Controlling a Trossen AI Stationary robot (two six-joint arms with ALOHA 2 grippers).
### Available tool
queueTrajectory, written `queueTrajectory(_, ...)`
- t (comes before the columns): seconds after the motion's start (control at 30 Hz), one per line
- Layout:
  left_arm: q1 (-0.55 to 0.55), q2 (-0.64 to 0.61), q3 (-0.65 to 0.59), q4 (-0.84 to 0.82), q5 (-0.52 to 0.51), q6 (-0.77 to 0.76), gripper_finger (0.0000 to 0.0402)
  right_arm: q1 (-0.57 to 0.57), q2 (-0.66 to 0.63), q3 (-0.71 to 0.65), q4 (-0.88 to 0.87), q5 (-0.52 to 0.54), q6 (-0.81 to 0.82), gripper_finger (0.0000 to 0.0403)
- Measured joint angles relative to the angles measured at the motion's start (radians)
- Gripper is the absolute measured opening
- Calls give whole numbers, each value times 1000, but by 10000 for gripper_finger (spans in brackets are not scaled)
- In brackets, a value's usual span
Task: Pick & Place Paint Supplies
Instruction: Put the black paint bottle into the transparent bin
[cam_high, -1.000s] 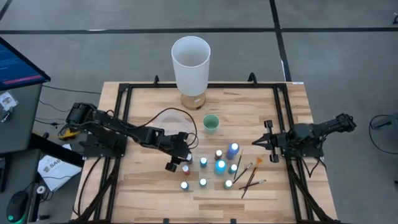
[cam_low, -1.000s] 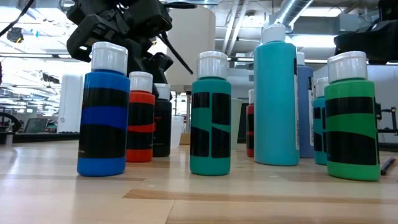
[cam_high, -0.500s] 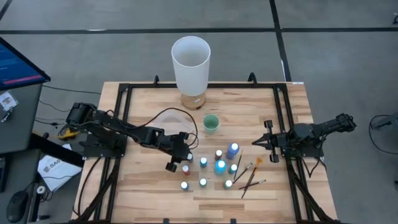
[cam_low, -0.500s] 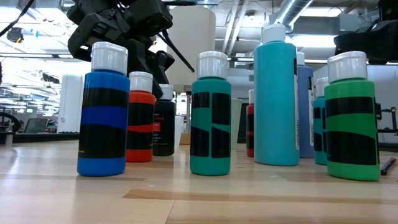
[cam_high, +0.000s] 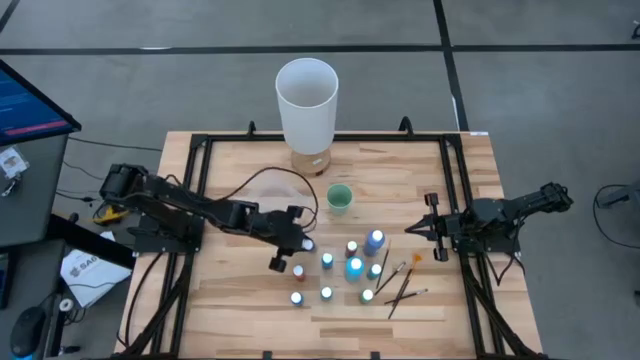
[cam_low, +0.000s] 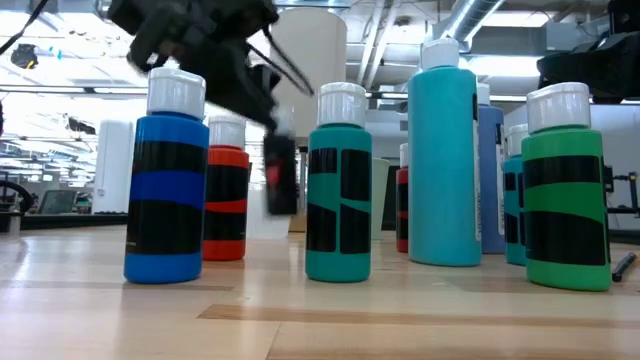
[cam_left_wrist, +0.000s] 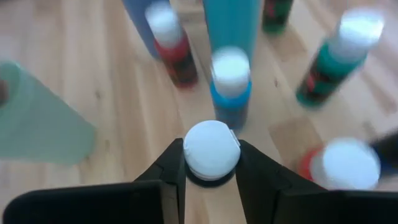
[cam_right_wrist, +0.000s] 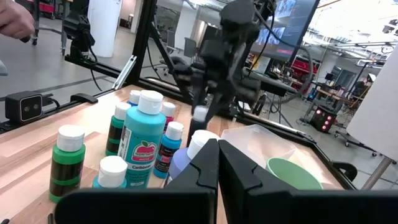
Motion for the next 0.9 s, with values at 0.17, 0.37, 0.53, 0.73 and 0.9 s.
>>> queueTrajectory(0.17, 21, -111, 0, 34, -8, -2, 81, 0, 0, 0, 0, 0, 0, 0)
queueTrajectory(0.37, 29, -260, 2, 44, -119, -13, 83, 0, 0, 0, 0, 0, 0, 0)
queueTrajectory(0.53, 31, -349, 2, 2, -321, -35, 81, 0, 0, 0, 0, 0, 0, 0)
queueTrajectory(0.73, 69, -390, -7, -125, -543, -174, 83, 0, 0, 0, 0, 0, 0, 0)
queueTrajectory(0.9, 166, -381, -38, -222, -576, -295, 83, 0, 0, 0, 0, 0, 0, 0)
